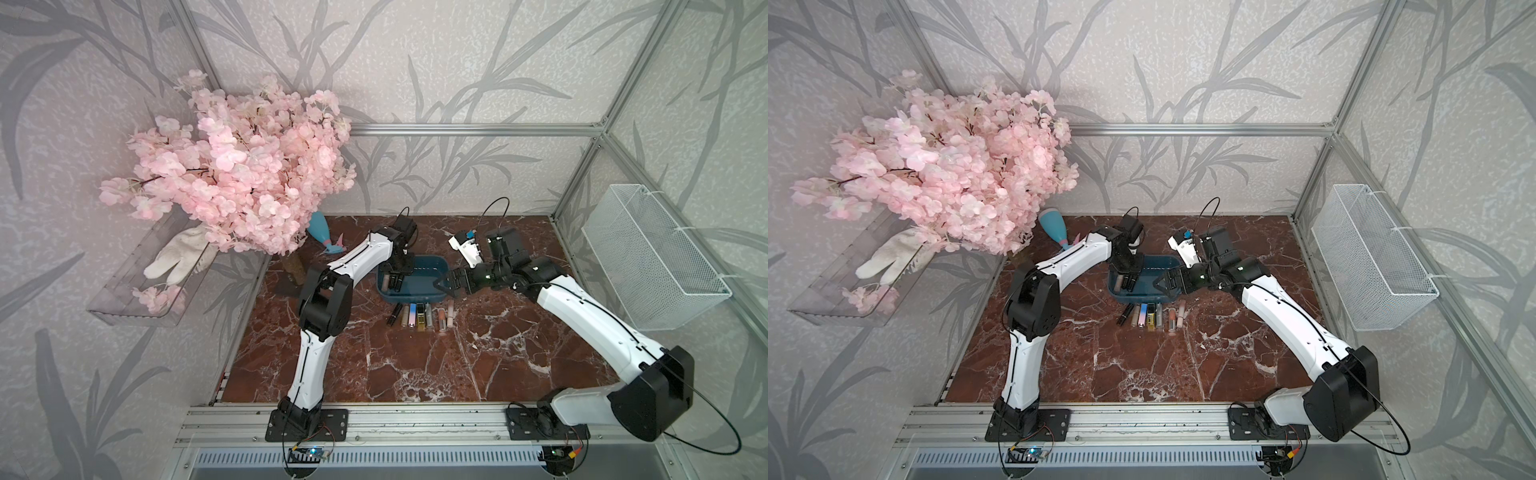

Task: Put the lipstick into the storage box
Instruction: Place the lipstick in the storage box, then pick up the lipstick at the center of the board.

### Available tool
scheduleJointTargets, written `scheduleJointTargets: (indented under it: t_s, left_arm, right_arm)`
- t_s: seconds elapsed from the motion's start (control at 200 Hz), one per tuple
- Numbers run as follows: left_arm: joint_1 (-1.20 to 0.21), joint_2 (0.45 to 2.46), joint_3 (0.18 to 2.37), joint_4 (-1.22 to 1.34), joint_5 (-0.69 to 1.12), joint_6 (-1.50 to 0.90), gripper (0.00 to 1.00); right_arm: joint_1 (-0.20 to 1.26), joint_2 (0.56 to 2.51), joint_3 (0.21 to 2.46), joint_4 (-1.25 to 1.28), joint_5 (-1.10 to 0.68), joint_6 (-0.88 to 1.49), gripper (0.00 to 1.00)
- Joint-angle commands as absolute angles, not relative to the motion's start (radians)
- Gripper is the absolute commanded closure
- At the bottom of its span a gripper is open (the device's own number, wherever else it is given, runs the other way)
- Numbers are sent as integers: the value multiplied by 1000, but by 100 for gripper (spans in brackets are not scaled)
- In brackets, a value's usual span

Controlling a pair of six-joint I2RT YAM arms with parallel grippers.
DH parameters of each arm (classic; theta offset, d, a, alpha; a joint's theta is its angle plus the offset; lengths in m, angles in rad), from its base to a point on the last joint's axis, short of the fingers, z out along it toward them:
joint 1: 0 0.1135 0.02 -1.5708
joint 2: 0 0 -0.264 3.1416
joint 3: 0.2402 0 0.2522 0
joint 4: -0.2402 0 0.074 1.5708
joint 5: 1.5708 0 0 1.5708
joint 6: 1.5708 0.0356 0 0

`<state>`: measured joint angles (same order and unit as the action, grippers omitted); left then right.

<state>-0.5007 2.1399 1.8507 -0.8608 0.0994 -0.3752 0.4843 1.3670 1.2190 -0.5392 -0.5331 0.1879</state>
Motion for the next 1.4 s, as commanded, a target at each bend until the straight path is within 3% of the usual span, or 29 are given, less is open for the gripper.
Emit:
scheduleJointTargets:
  t_s: [0.0, 0.51, 0.845, 1.394]
  left_arm:
    - [-497, 2040, 1849, -843, 128, -379, 54]
    - [-498, 1618, 1509, -660, 300, -391, 54]
    - [-501, 1362, 1289, -679, 368, -372, 54]
    - [-516, 1209, 1026, -697, 398, -347, 53]
  right_arm:
    - [479, 1336, 1200, -507, -545, 216, 1]
    - [488, 1308, 1129, -343, -584, 382, 1]
    - [565, 1318, 1108, -306, -551, 414, 1]
    - [616, 1315, 1088, -343, -541, 382, 1]
